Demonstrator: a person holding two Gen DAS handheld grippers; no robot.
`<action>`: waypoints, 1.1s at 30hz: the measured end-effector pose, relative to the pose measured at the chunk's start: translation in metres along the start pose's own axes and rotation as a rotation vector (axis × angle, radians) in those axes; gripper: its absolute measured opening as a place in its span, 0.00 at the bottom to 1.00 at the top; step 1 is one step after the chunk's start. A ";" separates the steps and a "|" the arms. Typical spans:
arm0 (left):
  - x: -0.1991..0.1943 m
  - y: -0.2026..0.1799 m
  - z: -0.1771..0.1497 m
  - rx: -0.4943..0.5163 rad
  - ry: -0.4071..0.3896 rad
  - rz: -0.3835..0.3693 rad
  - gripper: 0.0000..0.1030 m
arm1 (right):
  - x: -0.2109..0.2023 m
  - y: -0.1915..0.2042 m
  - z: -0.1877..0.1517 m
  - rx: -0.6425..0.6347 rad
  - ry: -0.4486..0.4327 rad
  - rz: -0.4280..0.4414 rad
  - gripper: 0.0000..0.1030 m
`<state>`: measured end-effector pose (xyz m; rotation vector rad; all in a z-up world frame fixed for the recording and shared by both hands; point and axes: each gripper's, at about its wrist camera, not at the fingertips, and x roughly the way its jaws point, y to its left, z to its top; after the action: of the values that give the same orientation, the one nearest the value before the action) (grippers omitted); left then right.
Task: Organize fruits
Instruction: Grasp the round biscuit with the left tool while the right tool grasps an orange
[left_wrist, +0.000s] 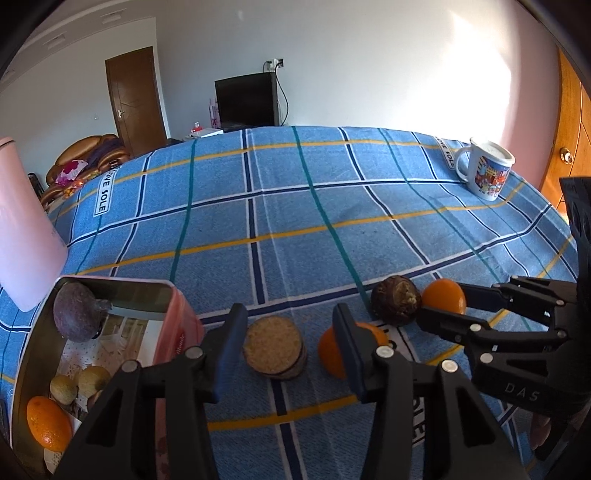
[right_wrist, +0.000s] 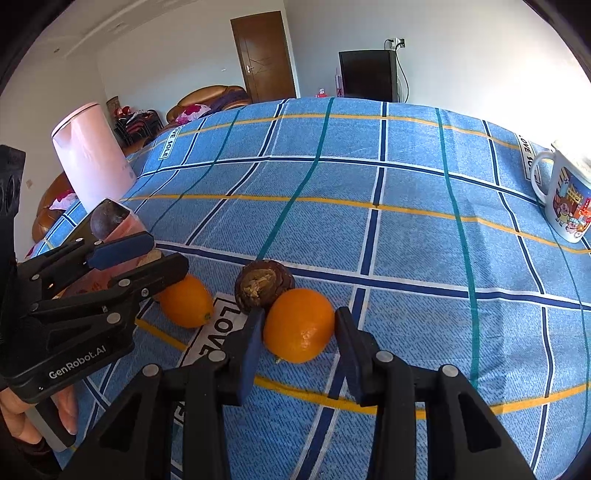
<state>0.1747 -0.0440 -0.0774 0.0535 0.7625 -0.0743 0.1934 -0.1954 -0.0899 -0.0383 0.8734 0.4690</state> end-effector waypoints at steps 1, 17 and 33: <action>-0.001 0.004 -0.003 -0.001 -0.006 0.006 0.49 | 0.000 0.000 0.000 0.000 0.000 0.001 0.40; -0.004 0.009 -0.007 0.029 0.009 0.007 0.48 | -0.004 0.001 -0.001 -0.006 -0.012 -0.011 0.40; 0.000 0.019 -0.003 -0.033 -0.005 -0.016 0.34 | -0.012 0.001 -0.002 -0.016 -0.057 0.003 0.37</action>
<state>0.1749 -0.0253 -0.0791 0.0156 0.7593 -0.0773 0.1854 -0.1993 -0.0819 -0.0380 0.8142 0.4771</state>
